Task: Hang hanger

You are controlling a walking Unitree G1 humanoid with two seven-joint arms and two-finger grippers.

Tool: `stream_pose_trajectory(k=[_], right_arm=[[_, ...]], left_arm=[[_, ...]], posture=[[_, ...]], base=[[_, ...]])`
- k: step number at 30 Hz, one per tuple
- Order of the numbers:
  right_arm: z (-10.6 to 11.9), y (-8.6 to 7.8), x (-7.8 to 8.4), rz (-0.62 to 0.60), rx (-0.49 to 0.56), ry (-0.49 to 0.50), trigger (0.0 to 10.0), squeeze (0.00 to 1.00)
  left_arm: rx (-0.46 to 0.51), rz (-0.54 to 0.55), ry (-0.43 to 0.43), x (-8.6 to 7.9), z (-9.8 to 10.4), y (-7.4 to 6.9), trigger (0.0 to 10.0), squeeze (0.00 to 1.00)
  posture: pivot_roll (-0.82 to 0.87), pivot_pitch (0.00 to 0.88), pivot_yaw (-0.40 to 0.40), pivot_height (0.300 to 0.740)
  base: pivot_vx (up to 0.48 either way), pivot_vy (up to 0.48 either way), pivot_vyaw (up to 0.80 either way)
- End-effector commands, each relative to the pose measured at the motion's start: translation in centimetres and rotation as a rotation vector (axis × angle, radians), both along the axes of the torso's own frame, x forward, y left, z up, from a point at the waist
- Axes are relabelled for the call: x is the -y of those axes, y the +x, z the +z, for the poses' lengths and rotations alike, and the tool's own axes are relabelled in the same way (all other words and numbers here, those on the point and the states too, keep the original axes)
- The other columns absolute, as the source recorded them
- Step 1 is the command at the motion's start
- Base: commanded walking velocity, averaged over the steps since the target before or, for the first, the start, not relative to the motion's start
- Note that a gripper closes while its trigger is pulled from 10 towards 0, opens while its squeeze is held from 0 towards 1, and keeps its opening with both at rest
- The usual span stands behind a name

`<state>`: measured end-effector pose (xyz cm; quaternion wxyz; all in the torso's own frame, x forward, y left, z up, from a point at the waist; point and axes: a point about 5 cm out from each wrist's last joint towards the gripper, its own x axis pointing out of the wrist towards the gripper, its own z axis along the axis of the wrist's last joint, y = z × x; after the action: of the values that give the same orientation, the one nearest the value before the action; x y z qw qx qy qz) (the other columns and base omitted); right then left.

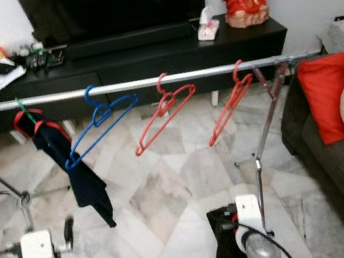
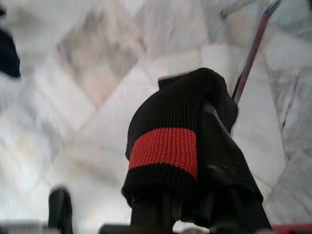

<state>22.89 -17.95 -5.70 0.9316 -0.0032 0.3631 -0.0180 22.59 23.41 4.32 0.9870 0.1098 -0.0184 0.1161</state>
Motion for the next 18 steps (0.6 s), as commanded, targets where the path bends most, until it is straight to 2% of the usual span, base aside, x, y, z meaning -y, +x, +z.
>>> stream_pose_trajectory(k=[1, 2, 3, 4, 5, 10, 18], right_arm=[[-0.1, -0.1, -0.1, 0.009, -0.013, -0.006, 10.0, 0.00], [-0.4, -0.5, -0.3, 0.050, -0.035, -0.015, 10.0, 0.00], [-0.4, -0.5, -0.3, 0.050, -0.035, -0.015, 10.0, 0.00], [-0.6, -0.8, -0.4, 0.079, -0.048, -0.024, 10.0, 0.00], [-0.6, -0.8, -0.4, 0.079, -0.048, -0.024, 10.0, 0.00], [-1.0, -1.4, -0.4, 0.069, -0.074, -0.020, 10.0, 0.00], [-1.3, -1.8, -0.5, 0.094, -0.092, -0.027, 10.0, 0.00]], left_arm=[[0.002, -0.015, -0.004, 0.2, 0.2, -0.1, 10.0, 0.00], [0.052, -0.043, 0.006, 1.0, 1.8, -0.2, 10.0, 0.00], [0.052, -0.043, 0.006, 1.0, 1.8, -0.2, 10.0, 0.00], [0.087, -0.064, 0.022, 1.4, 2.9, -0.1, 10.0, 0.00], [0.087, -0.064, 0.022, 1.4, 2.9, -0.1, 10.0, 0.00], [0.115, -0.114, 0.023, 2.7, 5.4, 0.4, 10.0, 0.00], [0.088, -0.120, 0.011, 3.3, 6.1, 0.9, 10.0, 0.00]], posture=[[-0.14, 0.000, 0.026, 0.740], [-0.14, 0.000, 0.025, 0.740], [-0.14, 0.000, 0.025, 0.740], [-0.14, 0.000, 0.026, 0.740], [-0.14, 0.000, 0.026, 0.740], [-0.13, 0.000, 0.027, 0.740], [-0.14, 0.000, 0.033, 0.740]], base=[[0.000, 0.000, 0.00], [0.000, 0.000, 0.00], [0.000, 0.000, 0.00], [0.000, 0.000, 0.00], [0.000, 0.000, 0.00], [0.000, 0.000, 0.00], [0.035, 0.000, 0.00]])
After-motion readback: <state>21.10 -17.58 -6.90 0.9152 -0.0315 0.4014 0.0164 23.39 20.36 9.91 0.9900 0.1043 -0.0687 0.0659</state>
